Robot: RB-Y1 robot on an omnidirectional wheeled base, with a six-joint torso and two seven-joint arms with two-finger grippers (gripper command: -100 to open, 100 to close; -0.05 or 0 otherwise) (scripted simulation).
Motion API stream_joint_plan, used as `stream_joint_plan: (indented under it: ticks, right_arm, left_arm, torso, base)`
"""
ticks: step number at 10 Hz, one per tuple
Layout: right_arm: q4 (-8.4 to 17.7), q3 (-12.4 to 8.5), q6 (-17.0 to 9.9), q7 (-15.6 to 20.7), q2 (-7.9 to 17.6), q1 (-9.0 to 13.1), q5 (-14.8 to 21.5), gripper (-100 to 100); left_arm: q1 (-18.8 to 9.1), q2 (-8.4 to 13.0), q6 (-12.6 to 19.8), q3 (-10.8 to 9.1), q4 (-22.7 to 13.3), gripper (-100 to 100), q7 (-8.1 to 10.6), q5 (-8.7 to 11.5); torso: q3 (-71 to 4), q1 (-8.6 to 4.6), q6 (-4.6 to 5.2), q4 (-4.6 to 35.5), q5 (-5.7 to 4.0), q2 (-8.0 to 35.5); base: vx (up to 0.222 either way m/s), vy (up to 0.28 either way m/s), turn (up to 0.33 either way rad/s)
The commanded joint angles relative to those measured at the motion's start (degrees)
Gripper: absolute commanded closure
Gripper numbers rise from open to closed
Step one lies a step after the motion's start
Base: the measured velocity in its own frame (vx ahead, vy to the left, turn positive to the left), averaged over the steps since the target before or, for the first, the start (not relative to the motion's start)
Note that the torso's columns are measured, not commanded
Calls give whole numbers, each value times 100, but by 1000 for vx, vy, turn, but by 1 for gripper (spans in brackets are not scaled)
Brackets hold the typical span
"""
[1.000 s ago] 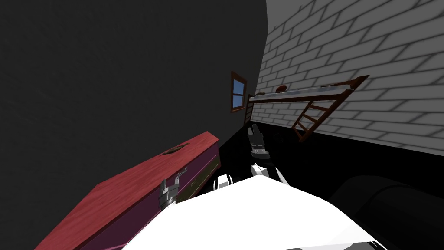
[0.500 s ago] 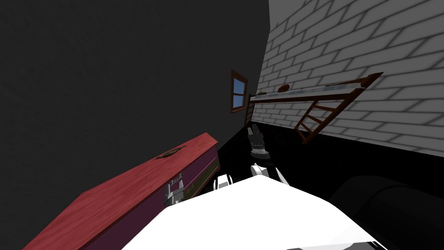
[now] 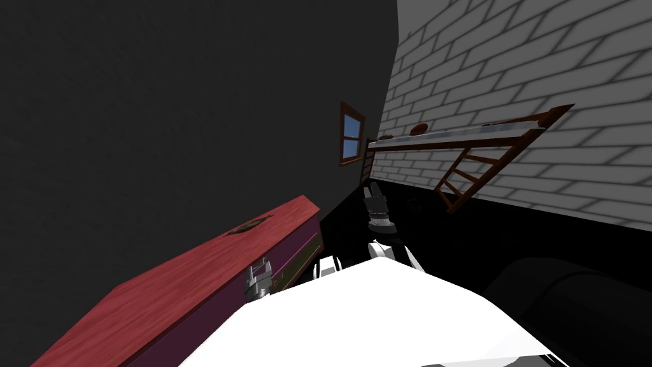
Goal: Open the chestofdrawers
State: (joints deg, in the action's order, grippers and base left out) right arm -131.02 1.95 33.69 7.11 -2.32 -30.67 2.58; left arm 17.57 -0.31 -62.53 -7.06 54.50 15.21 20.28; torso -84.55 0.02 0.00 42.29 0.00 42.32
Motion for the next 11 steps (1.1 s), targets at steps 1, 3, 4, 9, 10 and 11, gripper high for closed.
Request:
stream_joint_plan:
  ticks: [1, 3, 4, 9, 10, 11]
  right_arm:
    - [0, 0, 0, 0, 0, 0, 0, 0]
    - [0, 0, 0, 0, 0, 0, 0, 0]
    - [0, 1, 0, 0, -1, 1, 0, 0]
    - [0, 2, 0, 0, -2, 2, 0, 0]
    - [0, 1, 0, 0, -1, 2, 0, 0]
    - [0, 1, 0, 0, -1, 2, 0, 0]
  left_arm:
    - [11, 12, 113, -5, 105, -100, -15, 5]
    - [64, -34, -149, 30, -98, 100, 29, -15]
    - [95, -57, -292, 51, -211, 100, 58, -26]
    - [63, -8, 149, 27, 196, 100, -45, -23]
    - [71, -8, 280, 28, 298, 100, -73, -24]
    - [75, -8, 345, 28, 349, 100, -87, -24]
  torso:
    - [-1, 2, 1, 3, -5, -6]
    - [-3, 1, 0, -1, 0, -6]
    - [0, 20, 9, -23, 36, -23]
    - [13, -2, 5, -9, 20, 8]
    - [3, 9, 5, -8, 16, -5]
    - [-6, 8, 5, -8, 12, -16]
  base:
    - [0, 0, 0]
    - [-7, 3, -20]
    - [-14, -5, -30]
    - [-104, -69, 27]
    - [-128, -86, 29]
    - [-118, -82, 28]
